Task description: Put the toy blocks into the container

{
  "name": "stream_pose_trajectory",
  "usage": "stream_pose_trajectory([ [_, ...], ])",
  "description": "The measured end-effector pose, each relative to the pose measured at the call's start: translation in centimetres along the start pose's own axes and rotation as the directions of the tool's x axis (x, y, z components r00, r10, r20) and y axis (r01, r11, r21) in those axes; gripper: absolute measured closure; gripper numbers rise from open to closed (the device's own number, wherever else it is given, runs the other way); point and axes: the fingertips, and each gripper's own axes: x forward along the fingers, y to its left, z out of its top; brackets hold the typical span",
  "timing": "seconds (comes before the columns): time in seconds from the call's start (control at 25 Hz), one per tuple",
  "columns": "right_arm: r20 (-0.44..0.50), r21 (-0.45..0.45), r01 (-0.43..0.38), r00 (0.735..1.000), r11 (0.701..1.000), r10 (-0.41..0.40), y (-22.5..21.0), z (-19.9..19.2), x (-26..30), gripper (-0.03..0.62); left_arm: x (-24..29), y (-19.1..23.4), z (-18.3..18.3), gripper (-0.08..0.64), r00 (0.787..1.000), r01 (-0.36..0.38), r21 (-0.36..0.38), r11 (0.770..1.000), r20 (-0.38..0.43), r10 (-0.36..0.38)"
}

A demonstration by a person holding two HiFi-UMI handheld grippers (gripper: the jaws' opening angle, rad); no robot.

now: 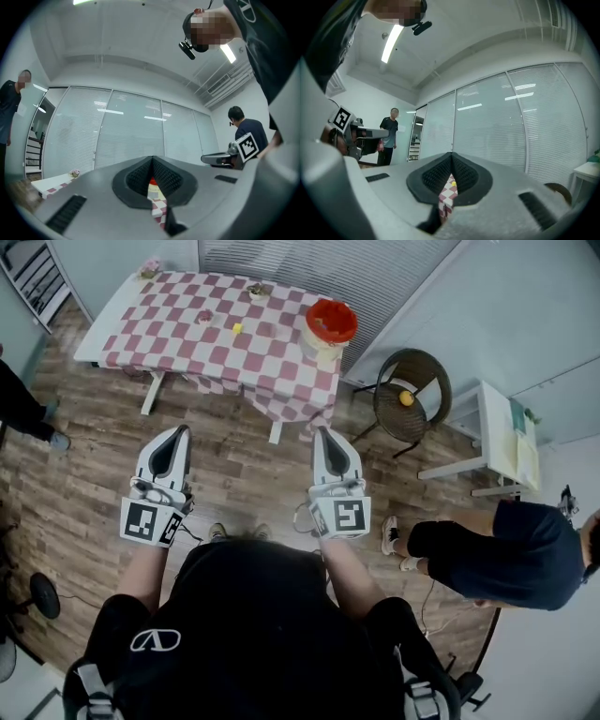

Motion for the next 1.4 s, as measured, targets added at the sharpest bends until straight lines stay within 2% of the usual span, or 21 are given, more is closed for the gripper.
stream_pose_trajectory([
  [0.48,0.032,0.023,-0.059,0.998,0.998,0.058,-3.3,-0.8,1.2,0.592,2.8,-1.8,-0.8,0.555,0.998,-0.055,0.023,0.998,-0.003,0.055],
  [0.72,0.048,0.032,-0.077,0.996,0.997,0.075,-4.7,-1.7,3.9,0.592,5.3,-0.4,-1.1,0.555,0.997,-0.071,0.045,0.996,0.003,0.071],
  [1.0,0.046,0.012,-0.059,0.997,0.998,0.058,-5.8,-3.3,10.5,0.592,11.1,4.9,-2.9,0.555,0.998,-0.053,0.033,0.998,0.026,0.053],
  [1.4,0.018,-0.019,0.030,0.999,0.999,-0.029,-8.3,-4.1,26.4,0.592,24.5,17.0,-5.4,0.555,0.998,0.050,0.004,0.999,0.026,-0.050],
])
